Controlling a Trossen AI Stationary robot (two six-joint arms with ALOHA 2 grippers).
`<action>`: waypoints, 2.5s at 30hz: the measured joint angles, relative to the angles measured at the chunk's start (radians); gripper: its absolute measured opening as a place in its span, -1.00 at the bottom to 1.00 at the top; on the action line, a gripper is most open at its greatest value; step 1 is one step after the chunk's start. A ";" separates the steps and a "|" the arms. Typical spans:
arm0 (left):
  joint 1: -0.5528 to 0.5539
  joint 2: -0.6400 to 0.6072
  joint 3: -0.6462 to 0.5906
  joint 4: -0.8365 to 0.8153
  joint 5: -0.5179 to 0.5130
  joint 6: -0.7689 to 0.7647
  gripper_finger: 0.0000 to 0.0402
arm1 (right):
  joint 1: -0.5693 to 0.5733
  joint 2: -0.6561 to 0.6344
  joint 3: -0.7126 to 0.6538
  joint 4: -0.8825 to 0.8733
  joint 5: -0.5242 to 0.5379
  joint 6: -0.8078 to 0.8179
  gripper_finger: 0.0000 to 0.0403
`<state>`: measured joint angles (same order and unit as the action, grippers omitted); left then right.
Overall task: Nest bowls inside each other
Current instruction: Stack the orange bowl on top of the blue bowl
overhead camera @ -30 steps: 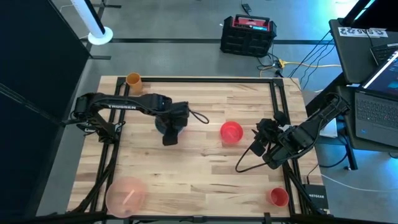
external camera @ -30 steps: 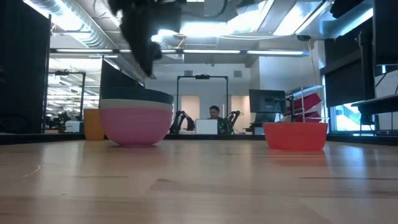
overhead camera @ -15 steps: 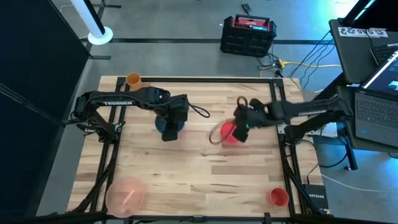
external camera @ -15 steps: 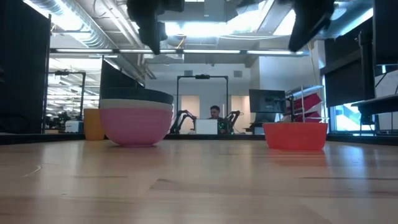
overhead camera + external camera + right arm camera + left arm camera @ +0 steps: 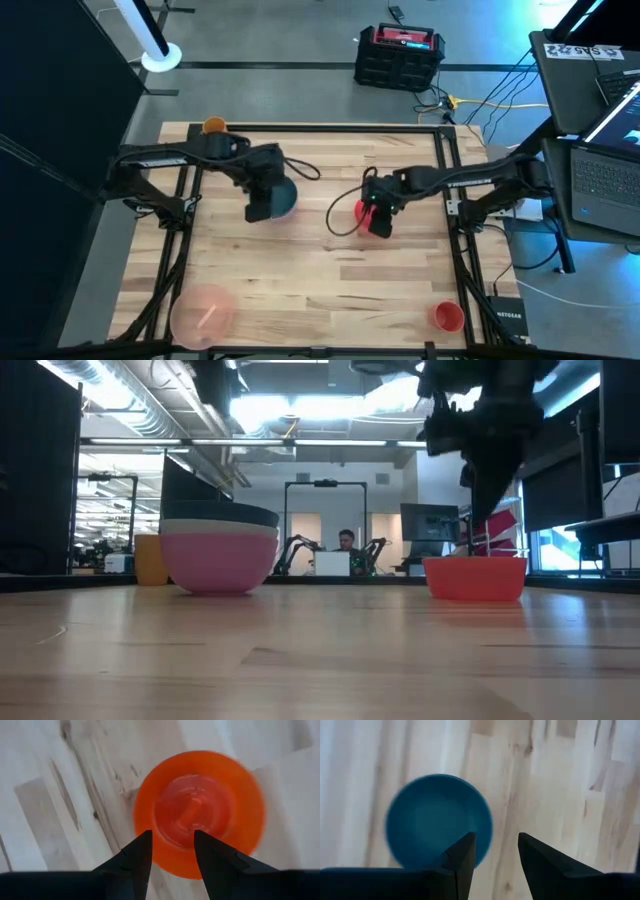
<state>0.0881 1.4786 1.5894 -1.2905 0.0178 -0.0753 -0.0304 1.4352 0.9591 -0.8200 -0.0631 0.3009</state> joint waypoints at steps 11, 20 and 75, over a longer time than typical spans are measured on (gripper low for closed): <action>0.045 -0.079 0.000 -0.009 -0.004 0.005 -0.33 | 0.092 0.025 -0.006 0.002 0.012 -0.148 -0.34; 0.053 -0.079 -0.001 -0.010 -0.004 0.034 -0.33 | 0.087 0.119 -0.006 0.020 -0.001 -0.166 -0.36; 0.158 -0.316 -0.002 -0.217 -0.091 0.049 -0.33 | -0.026 0.924 1.314 -0.108 -0.071 -0.393 -0.87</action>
<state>0.2459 1.1625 1.5879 -1.5076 -0.0734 -0.0258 -0.0561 2.3595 2.2732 -0.9284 -0.1345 -0.0925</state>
